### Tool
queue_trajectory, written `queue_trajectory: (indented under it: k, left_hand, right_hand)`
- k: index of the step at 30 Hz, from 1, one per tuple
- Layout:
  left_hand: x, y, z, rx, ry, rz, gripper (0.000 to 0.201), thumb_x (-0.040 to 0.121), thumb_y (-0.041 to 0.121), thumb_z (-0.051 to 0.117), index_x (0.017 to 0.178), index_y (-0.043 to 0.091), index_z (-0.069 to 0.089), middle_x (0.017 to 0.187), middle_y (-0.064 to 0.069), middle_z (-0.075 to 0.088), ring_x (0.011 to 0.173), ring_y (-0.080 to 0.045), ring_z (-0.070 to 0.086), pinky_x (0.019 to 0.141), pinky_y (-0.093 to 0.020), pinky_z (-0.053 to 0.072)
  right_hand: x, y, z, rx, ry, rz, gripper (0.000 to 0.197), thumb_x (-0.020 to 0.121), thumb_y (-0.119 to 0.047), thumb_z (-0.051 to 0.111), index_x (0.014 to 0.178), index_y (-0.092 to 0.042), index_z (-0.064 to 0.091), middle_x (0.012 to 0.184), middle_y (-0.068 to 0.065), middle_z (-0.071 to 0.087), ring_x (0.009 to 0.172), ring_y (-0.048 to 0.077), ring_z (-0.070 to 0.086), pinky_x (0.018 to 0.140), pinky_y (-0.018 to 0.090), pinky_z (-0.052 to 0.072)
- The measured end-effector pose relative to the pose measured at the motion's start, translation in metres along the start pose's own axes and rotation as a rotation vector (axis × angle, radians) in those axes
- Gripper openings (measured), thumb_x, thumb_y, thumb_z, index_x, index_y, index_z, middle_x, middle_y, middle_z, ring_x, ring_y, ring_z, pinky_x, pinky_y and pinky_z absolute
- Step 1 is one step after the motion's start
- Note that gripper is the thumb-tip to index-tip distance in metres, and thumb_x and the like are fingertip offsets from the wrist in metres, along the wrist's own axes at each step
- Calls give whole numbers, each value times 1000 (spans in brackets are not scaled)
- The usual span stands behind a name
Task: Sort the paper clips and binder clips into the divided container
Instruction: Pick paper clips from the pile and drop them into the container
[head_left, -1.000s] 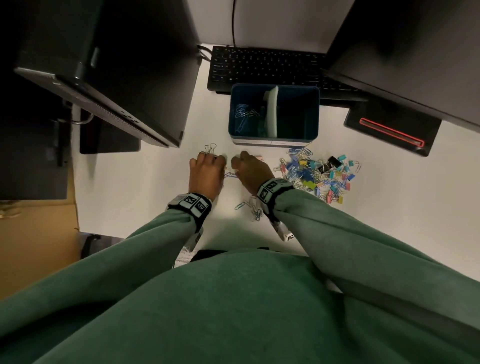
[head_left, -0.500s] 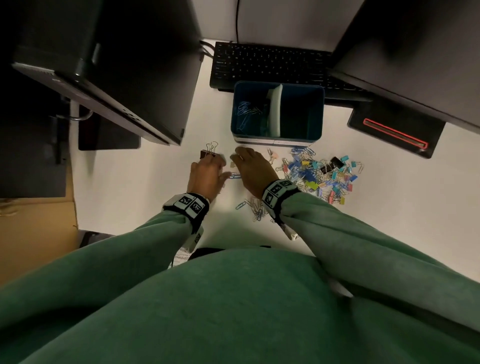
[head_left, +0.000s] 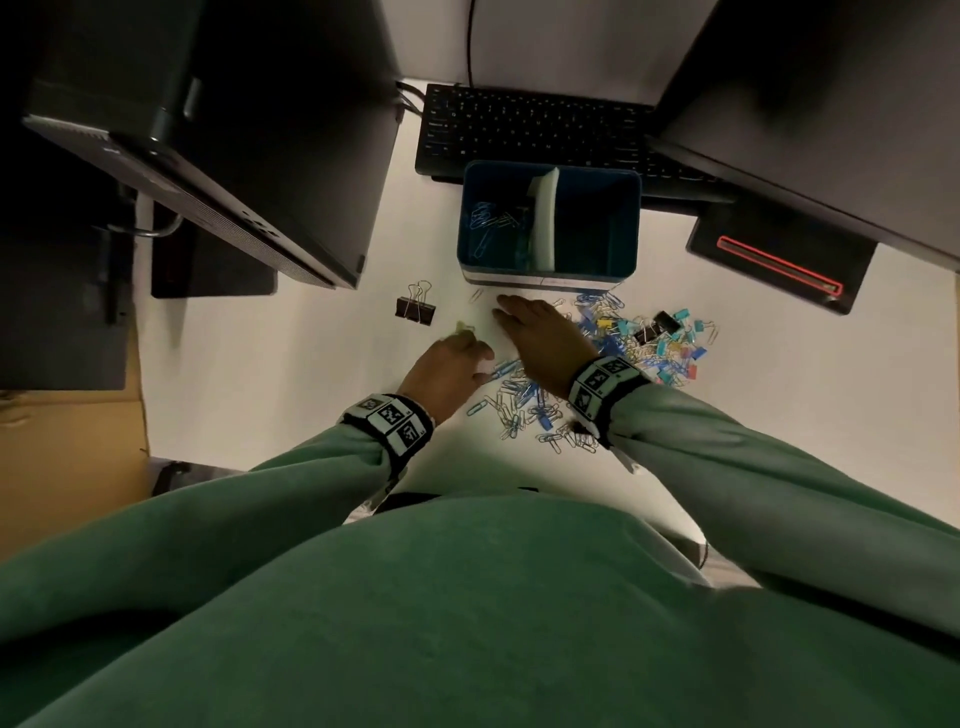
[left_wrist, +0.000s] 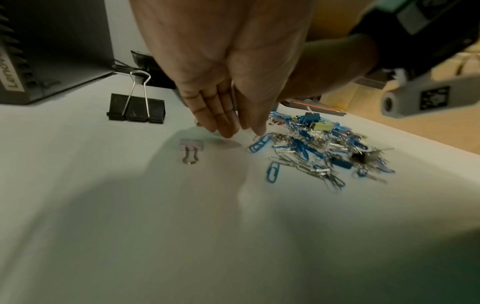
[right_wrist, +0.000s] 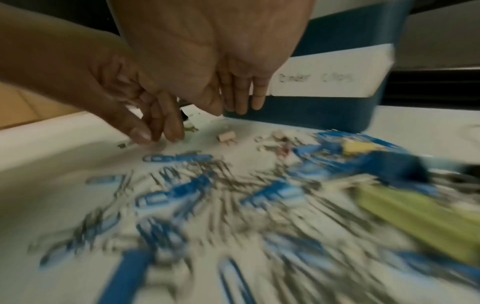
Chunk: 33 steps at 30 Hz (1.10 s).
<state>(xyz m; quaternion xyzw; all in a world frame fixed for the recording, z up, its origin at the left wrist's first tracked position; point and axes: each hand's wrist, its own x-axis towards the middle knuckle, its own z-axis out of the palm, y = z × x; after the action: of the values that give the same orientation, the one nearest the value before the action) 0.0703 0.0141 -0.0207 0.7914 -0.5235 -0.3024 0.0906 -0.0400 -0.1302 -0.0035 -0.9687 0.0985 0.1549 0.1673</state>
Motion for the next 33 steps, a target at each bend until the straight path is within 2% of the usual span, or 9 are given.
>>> queue_trajectory:
  k: [4, 11, 14, 16, 19, 21, 23, 27, 33]
  left_hand:
    - [-15, -1, 1, 121, -104, 39, 62, 76, 31, 75, 131, 11, 51, 126, -14, 54, 104, -30, 56, 92, -38, 47]
    - [-27, -1, 13, 141, -7, 119, 27, 73, 9, 75, 98, 1, 65, 98, -17, 61, 79, -35, 61, 71, -38, 50]
    - [-26, -2, 19, 124, 5, 149, 29, 66, 11, 82, 88, 3, 64, 87, -15, 61, 69, -34, 60, 63, -36, 48]
    - [-20, 3, 22, 91, 11, 141, 30, 68, 13, 81, 88, 3, 61, 87, -16, 58, 68, -35, 59, 61, -36, 46]
    - [-12, 20, 24, 27, -27, 47, 55, 74, 31, 78, 116, 4, 53, 113, -15, 51, 91, -33, 57, 77, -38, 47]
    - [-9, 31, 26, 58, -100, 8, 82, 67, 47, 79, 129, 8, 43, 125, -13, 43, 103, -28, 50, 87, -38, 46]
    - [-7, 40, 28, 116, -113, 16, 88, 61, 51, 81, 127, 8, 43, 123, -12, 42, 103, -27, 48, 87, -39, 48]
    - [-1, 47, 34, 51, -64, 17, 56, 75, 25, 77, 117, 4, 49, 118, -14, 45, 103, -29, 49, 84, -42, 50]
    - [8, 33, 30, -96, -49, -33, 17, 88, 13, 62, 104, 6, 57, 105, -11, 51, 84, -26, 57, 74, -33, 47]
  right_hand:
    - [35, -23, 0, 14, -97, -63, 64, 91, 0, 46, 149, -2, 19, 159, 14, 10, 147, 27, 12, 120, 40, 12]
    - [-18, 0, 20, -179, -115, -274, 67, 85, 5, 55, 146, -3, 29, 155, 16, 25, 144, 29, 22, 120, 43, 8]
    - [-49, 8, 33, -126, -24, -367, 69, 76, 10, 65, 139, -2, 43, 143, 20, 45, 132, 34, 43, 114, 45, 24]
    - [-63, 12, 39, -48, 67, -316, 64, 74, 7, 69, 134, -4, 50, 133, 21, 54, 121, 37, 53, 106, 47, 39]
    - [-77, 14, 40, -70, 91, -270, 45, 80, -3, 69, 124, -3, 58, 116, 21, 63, 102, 36, 61, 88, 45, 52]
    - [-81, 21, 40, -90, 18, -171, 51, 79, -12, 73, 126, -3, 56, 119, 21, 60, 106, 36, 59, 91, 46, 51]
    - [-81, 31, 36, -101, -50, -30, 61, 78, -23, 74, 131, -3, 50, 129, 20, 54, 117, 35, 52, 99, 46, 46]
    - [-81, 37, 33, -87, -10, 72, 42, 86, -18, 63, 125, -3, 54, 126, 20, 55, 114, 35, 53, 98, 45, 46]
    - [-71, 24, 36, 34, 20, 116, 51, 83, -17, 70, 129, -4, 51, 134, 22, 49, 119, 36, 52, 98, 43, 46]
